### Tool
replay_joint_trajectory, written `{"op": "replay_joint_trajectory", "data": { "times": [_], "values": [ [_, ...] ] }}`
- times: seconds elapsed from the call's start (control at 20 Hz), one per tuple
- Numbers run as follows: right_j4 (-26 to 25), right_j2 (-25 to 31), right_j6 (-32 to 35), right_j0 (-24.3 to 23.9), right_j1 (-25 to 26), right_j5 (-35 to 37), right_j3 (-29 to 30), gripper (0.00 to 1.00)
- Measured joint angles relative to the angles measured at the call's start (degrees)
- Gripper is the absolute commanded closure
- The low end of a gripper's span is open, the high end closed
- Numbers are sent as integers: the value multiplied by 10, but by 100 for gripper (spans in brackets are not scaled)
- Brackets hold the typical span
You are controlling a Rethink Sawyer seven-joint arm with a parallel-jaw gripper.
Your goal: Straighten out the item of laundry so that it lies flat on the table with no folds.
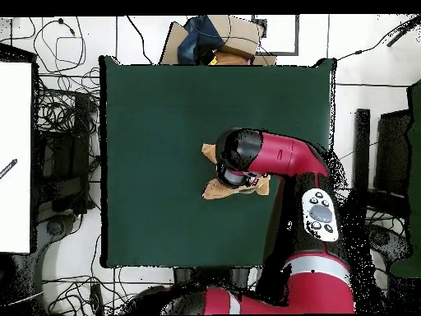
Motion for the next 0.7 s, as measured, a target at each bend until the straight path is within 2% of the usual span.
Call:
{"op": "replay_joint_trajectory", "data": {
  "times": [0.7],
  "values": [
    [1, 0, 0, 2, -12, -27, 2, 0]
  ]
}}
